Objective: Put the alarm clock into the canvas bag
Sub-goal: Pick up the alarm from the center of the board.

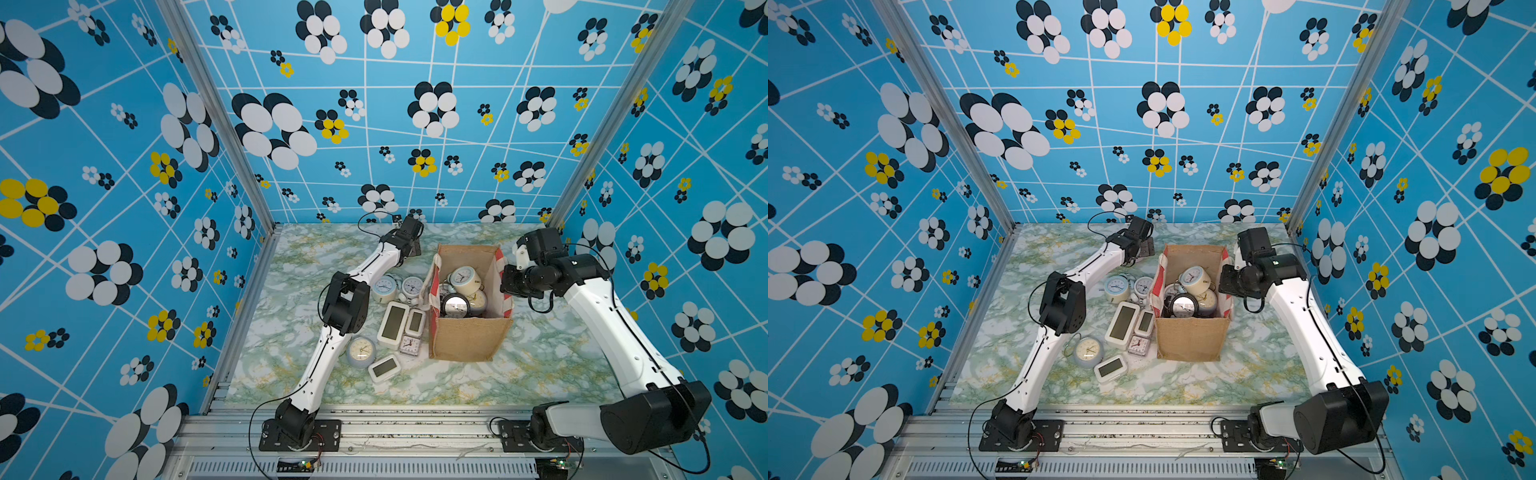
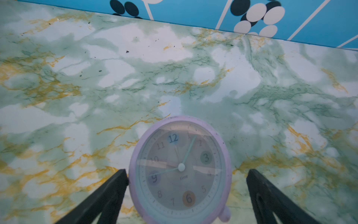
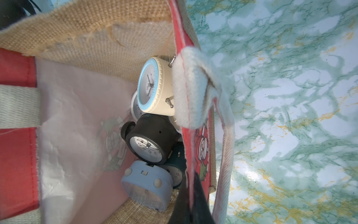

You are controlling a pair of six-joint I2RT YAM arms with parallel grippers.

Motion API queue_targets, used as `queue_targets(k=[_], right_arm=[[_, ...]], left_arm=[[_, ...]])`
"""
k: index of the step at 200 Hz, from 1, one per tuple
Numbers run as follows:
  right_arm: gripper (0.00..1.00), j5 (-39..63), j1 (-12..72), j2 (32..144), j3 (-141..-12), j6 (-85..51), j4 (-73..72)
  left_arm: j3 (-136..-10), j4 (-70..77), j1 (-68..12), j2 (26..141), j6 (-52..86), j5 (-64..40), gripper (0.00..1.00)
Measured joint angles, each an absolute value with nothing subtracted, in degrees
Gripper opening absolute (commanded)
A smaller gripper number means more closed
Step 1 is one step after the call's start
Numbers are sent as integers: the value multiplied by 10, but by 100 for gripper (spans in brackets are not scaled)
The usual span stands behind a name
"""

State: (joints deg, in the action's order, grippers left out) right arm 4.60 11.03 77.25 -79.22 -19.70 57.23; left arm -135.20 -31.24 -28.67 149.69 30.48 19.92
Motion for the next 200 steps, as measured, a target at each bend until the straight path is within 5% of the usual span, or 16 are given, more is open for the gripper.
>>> queue_targets(k=[200], right_arm=[[0,46,110,775,-792,-197,572]], left_arm=[[-1319,-292,-266,1492,302,144,65]])
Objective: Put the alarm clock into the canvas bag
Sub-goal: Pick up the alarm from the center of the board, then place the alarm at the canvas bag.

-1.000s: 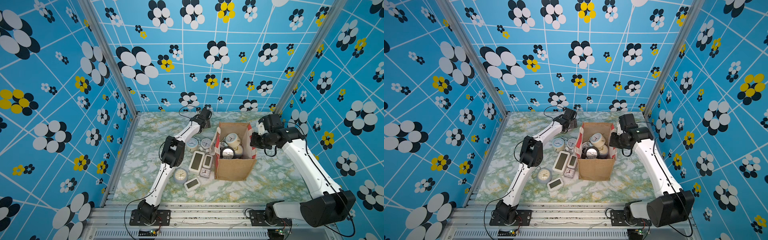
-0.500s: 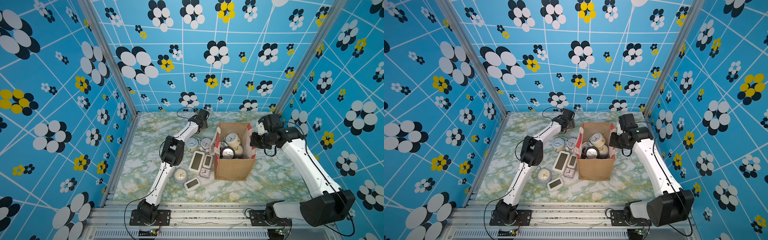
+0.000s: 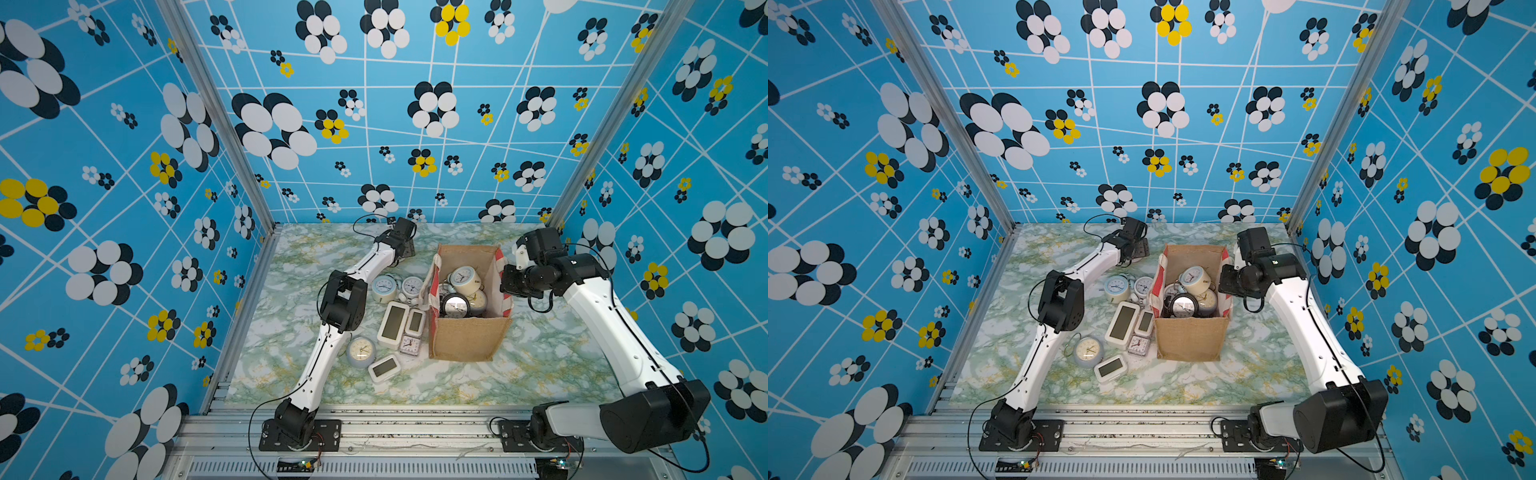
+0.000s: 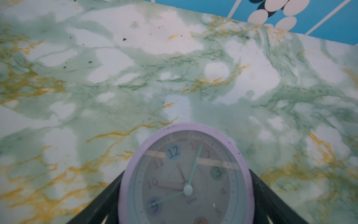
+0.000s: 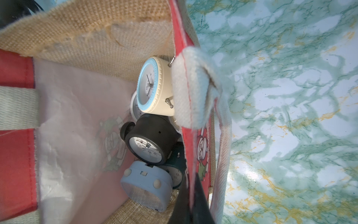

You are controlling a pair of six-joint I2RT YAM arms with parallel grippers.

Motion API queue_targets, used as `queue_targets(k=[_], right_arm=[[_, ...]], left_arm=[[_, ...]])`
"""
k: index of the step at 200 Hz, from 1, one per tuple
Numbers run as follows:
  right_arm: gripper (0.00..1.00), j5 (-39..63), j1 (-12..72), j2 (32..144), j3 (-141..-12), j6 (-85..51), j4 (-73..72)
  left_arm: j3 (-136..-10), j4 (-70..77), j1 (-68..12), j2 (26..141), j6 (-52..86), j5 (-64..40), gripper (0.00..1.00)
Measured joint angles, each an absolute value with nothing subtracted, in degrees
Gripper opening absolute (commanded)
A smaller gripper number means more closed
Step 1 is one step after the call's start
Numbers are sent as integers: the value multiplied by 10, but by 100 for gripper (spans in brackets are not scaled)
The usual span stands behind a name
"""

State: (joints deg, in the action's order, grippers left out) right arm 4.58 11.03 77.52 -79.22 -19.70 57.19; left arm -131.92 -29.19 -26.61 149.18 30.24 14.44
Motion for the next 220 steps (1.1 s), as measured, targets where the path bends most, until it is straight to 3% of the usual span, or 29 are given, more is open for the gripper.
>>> queue_targets(k=[113,220], right_arm=[[0,44,110,774,-792,-197,572],[0,48,111,762,-780,-197,564]], left_arm=[[-1046,-241,-266,1200,214,-15,55],[-1028,-277,-312,1023,168,-68,48]])
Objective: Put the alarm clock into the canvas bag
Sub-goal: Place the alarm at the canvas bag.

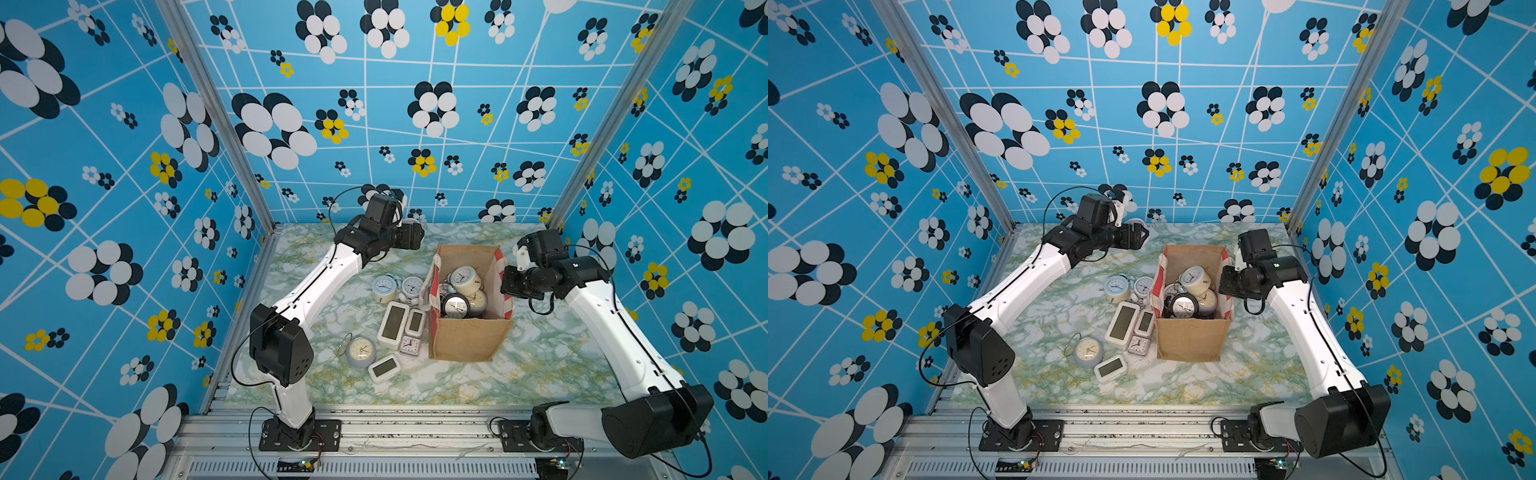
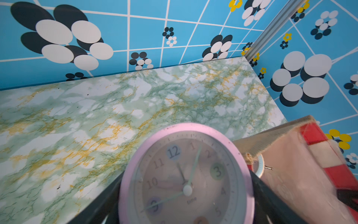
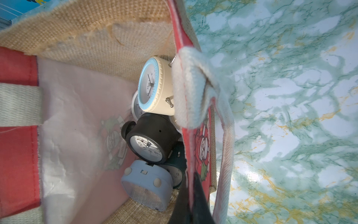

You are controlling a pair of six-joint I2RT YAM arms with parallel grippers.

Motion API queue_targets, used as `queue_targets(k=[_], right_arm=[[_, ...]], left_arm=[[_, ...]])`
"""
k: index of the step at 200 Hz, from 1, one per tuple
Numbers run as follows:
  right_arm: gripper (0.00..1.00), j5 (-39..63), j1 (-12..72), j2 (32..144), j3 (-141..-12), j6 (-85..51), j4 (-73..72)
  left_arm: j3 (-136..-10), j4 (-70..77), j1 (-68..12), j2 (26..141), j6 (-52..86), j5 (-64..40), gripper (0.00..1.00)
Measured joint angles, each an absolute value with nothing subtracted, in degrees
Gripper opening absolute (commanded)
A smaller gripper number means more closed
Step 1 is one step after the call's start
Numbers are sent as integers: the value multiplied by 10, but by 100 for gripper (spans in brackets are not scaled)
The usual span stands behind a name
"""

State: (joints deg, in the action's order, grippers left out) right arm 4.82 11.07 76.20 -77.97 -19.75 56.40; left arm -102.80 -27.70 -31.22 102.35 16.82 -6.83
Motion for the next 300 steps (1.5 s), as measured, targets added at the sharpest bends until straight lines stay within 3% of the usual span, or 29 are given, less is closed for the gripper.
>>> queue_targets(k=[94,207,287,300], right_arm=[[0,55,111,761,-775,-198,555],[0,64,111,761,-775,-197,551],[0,65,111,761,-775,-197,550],[0,65,111,761,-775,-197,550]], left_arm=[[-1113,-317,-480,1044,162,-43,48],[-1148,-361,-493,1199,275,-15,55],[-1163,-378,-479,1212,307,13,96],[-1164,-374,-479,1212,309,16,98]])
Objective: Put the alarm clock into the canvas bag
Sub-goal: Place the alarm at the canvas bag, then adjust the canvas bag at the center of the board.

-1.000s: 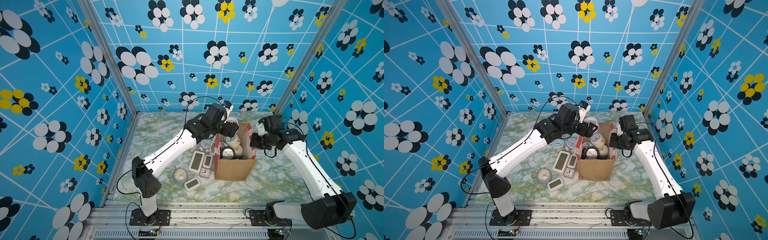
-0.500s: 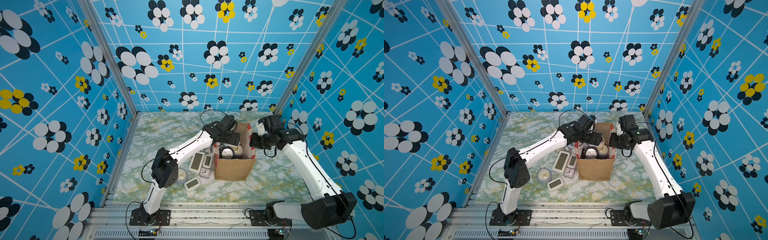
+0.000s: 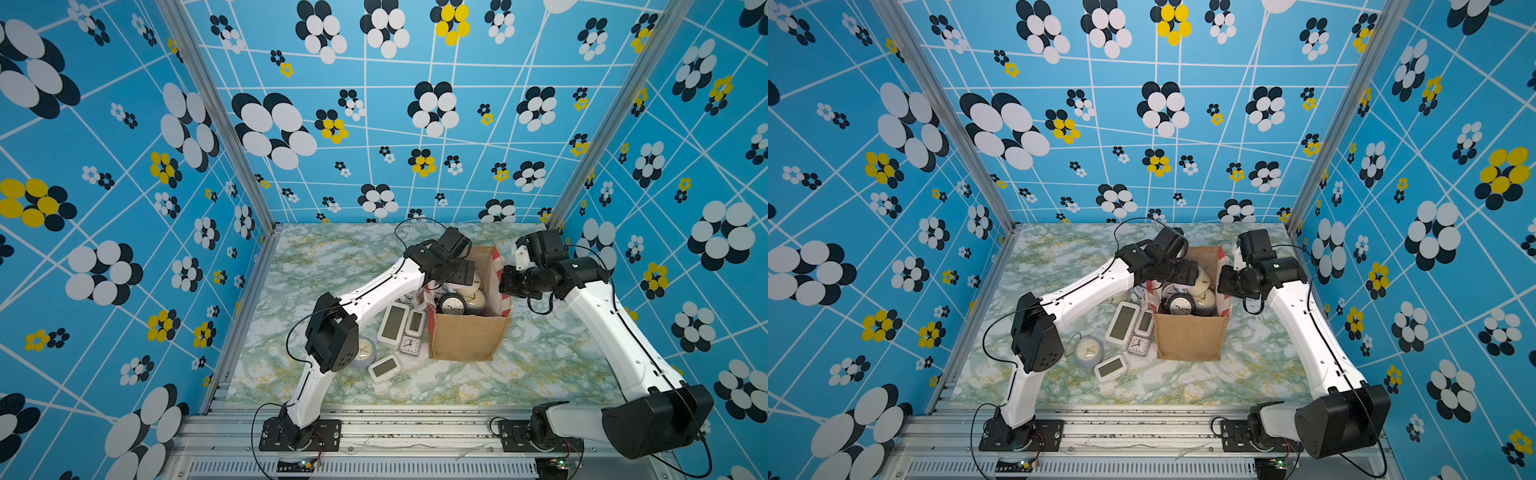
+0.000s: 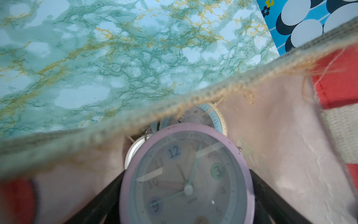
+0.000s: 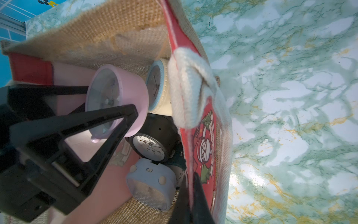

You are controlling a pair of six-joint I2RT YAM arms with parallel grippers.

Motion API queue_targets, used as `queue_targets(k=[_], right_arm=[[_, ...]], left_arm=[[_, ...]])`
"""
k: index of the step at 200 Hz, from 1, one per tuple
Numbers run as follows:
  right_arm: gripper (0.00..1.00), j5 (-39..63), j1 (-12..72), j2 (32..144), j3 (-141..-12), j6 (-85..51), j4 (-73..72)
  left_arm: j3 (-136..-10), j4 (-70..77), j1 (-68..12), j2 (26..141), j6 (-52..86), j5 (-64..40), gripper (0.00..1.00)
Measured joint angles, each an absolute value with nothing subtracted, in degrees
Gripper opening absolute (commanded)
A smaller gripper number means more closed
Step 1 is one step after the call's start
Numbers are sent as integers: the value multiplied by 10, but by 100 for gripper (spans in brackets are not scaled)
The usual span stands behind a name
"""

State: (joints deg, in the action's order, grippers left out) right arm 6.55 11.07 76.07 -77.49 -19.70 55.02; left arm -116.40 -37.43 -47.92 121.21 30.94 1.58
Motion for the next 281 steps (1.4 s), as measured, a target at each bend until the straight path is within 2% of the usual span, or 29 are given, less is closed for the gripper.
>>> queue_targets(k=[46,139,203,241,281], right_arm=[[0,65,111,760,-774,-197,550],[0,63,111,754,-766,-197,548],[0,61,111,753,-765,-197,548],[0,61,111,753,-765,-197,548],[0,62,111,753,-765,-197,547]], left_arm=[[-1164,-364,-481,1198,304,27,100],[-1163,-384,-485,1078,261,99,89],[-1079,-429,-450,1057,282,69,60],[-1037,-432,-438,1057,309,27,22],[-1024,-406,-440,1052,324,-23,1]])
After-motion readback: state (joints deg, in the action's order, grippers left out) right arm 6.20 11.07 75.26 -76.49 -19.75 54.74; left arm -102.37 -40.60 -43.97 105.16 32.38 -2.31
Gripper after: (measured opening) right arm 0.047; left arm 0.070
